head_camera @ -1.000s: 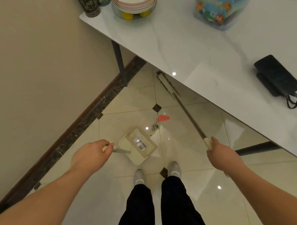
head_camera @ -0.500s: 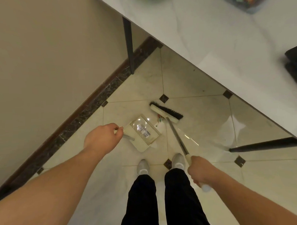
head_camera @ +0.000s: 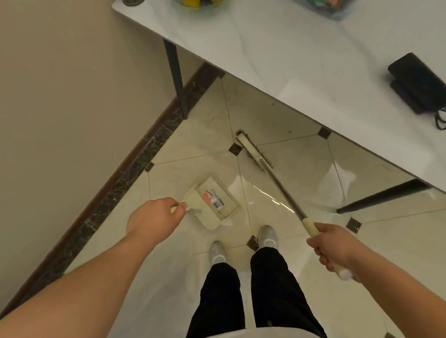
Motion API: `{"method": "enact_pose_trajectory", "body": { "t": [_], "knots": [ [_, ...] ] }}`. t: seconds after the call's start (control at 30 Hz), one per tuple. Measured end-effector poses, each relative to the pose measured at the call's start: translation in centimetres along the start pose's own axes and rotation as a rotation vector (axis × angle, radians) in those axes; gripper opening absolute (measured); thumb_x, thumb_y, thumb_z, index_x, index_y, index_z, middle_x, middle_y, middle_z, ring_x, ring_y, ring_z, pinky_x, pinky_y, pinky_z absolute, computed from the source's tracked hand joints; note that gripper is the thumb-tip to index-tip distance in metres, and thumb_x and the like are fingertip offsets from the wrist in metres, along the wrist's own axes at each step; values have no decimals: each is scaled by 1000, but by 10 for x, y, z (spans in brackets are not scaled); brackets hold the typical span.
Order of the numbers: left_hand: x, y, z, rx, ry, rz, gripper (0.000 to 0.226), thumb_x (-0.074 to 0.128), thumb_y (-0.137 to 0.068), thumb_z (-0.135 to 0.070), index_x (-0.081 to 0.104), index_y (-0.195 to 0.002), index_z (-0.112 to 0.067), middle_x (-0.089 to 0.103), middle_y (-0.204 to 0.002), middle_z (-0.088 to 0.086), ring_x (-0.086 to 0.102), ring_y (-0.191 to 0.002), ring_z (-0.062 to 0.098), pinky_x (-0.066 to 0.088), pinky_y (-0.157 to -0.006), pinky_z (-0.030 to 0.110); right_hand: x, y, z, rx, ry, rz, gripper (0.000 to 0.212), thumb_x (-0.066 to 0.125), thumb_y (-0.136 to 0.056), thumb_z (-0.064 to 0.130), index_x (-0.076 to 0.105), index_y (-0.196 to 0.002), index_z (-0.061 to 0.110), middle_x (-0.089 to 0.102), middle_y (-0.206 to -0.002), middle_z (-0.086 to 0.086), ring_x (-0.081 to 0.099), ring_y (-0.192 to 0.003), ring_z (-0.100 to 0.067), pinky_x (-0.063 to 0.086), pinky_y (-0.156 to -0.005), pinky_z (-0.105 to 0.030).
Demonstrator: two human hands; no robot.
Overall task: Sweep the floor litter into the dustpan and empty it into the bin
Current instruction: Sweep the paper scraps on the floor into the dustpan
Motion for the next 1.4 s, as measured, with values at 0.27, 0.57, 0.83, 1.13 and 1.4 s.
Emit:
{"method": "enact_pose_trajectory", "body": {
  "t": [0.27,0.57,0.83,1.13,1.4],
  "knots": [
    [-2,16,-28,143,-165,56,45,35,-98,-60,70,-113,-36,73,-96,-3,66,-87,22,42,-59,29,45,-43,-33,206,-35,-82,14,50,-94,1,58,-103,-6,57,-67,-18,51,-51,-25,45,-54,-34],
    [14,20,-25,148,-132,40,46,35,-98,-59,71,-111,-35,73,-99,0,66,-91,24,41,-60,31,102,18,-58,231,-240,178,19,58,-94,4,57,-111,9,54,-69,-11,48,-45,-14,41,-42,-24],
    [12,33,-6,118,-51,38,46,35,-97,-60,72,-107,-35,72,-94,-3,56,-76,18,40,-56,29,52,23,-33,112,-267,101,44,61,-93,4,55,-135,13,58,-72,-12,47,-47,-13,41,-40,-21],
    [13,38,24,7,47,-20,45,36,-98,-62,71,-111,-38,71,-89,-4,59,-75,18,41,-54,28,96,-76,7,-15,142,-129,12,53,-92,4,59,-102,1,57,-72,-8,56,-59,-19,54,-60,-32],
    [18,28,23,-69,162,-15,50,36,-99,-60,70,-117,-29,73,-102,4,59,-83,24,43,-63,32,128,-12,-10,97,50,107,34,57,-91,2,55,-124,8,57,-80,-15,51,-51,-16,45,-46,-24]
  ]
}}
Point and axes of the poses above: each hand's wrist, its own y-axis away from the middle knuckle, its own x-axis out of the palm, z = x × y, the point moved 3 cm from there along -y, towards the middle knuckle
